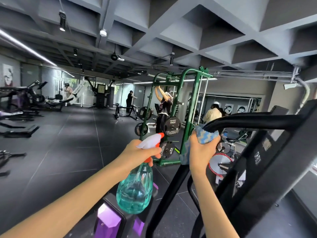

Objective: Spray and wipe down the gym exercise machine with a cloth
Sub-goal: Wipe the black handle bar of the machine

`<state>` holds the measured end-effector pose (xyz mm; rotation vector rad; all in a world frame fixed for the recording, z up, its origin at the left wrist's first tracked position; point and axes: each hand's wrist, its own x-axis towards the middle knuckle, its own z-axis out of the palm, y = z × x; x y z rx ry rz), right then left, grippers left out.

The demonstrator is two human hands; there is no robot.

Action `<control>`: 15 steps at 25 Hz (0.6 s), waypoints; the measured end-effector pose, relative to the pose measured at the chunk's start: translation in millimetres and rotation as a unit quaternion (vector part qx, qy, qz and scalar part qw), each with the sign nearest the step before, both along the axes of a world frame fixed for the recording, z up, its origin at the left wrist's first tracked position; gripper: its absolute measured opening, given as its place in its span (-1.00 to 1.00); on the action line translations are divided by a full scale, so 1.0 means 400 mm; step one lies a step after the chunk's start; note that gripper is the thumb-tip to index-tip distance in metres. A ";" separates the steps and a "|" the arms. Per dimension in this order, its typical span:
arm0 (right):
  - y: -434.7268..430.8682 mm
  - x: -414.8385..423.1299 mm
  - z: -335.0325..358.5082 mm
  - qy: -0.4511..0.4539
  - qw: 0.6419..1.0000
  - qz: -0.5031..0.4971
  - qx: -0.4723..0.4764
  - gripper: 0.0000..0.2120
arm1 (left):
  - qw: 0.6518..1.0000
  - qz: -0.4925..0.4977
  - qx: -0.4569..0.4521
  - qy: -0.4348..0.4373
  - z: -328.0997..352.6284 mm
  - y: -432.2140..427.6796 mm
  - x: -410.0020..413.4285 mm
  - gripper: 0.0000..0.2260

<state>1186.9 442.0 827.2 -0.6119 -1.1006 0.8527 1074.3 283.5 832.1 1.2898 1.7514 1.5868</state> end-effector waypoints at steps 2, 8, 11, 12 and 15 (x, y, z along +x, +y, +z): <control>-0.014 -0.036 -0.116 -0.022 0.999 -0.007 -0.049 -0.48 | 1.000 -0.001 -0.015 0.003 -0.019 0.006 0.000 -0.96; -0.046 -0.037 -0.270 -0.101 0.988 0.069 -0.098 -0.60 | 0.999 -0.015 -0.028 0.026 -0.025 -0.012 0.000 -0.91; -0.020 -0.005 -0.119 -0.036 0.999 0.009 -0.017 -0.44 | 0.999 -0.030 -0.020 0.030 -0.024 -0.014 -0.002 -0.85; -0.008 0.002 -0.058 -0.015 1.000 -0.007 -0.002 -0.41 | 0.999 -0.032 -0.020 0.027 -0.029 -0.010 -0.006 -0.86; -0.004 -0.011 -0.007 0.000 0.999 -0.035 0.012 -0.44 | 0.999 -0.031 -0.032 0.013 -0.056 0.009 -0.020 -0.91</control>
